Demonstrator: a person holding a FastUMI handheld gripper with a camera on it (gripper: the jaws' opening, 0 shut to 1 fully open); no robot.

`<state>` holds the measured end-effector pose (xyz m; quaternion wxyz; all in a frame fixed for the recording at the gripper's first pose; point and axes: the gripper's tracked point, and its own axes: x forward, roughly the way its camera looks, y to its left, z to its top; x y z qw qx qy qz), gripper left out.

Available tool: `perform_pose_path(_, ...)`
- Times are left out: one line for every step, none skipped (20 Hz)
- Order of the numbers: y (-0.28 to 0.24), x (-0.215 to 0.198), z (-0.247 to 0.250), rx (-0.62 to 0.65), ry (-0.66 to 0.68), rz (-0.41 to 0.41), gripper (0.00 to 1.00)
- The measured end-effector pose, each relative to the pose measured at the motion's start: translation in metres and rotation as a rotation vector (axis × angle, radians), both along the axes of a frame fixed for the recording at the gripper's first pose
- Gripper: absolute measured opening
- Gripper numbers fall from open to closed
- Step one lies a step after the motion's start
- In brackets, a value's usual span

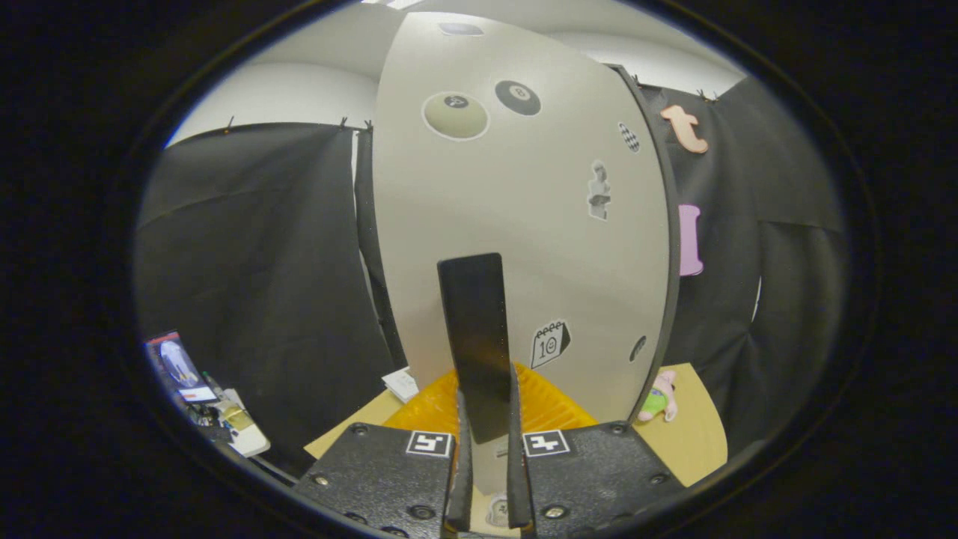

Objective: Open the shoe cabinet door, grab the shoes and put them into the shoe cabinet, then close the shoe cabinet door.

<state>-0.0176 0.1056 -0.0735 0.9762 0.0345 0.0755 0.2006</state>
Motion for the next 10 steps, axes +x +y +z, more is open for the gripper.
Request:
perform_pose_path(-0.005, -0.002, 0.000, 0.001, -0.001, 0.003, 0.21)
perform_pose_path(-0.010, -0.005, -0.001, 0.001, 0.000, 0.003, 0.21)
perform_pose_path(-0.016, -0.007, -0.001, -0.002, -0.003, 0.000, 0.21)
perform_pose_path(-0.022, -0.010, -0.001, -0.012, -0.007, -0.004, 0.21)
perform_pose_path(-0.028, -0.013, -0.001, -0.018, -0.010, -0.012, 0.21)
perform_pose_path(-0.035, -0.016, -0.002, -0.026, -0.013, -0.025, 0.21)
perform_pose_path(-0.043, -0.018, -0.001, -0.030, -0.017, -0.045, 0.20)
perform_pose_path(-0.049, -0.016, -0.001, -0.036, -0.023, -0.061, 0.18)
perform_pose_path(-0.055, -0.016, -0.001, -0.038, -0.028, -0.074, 0.16)
perform_pose_path(-0.062, -0.016, -0.002, -0.034, -0.028, -0.090, 0.14)
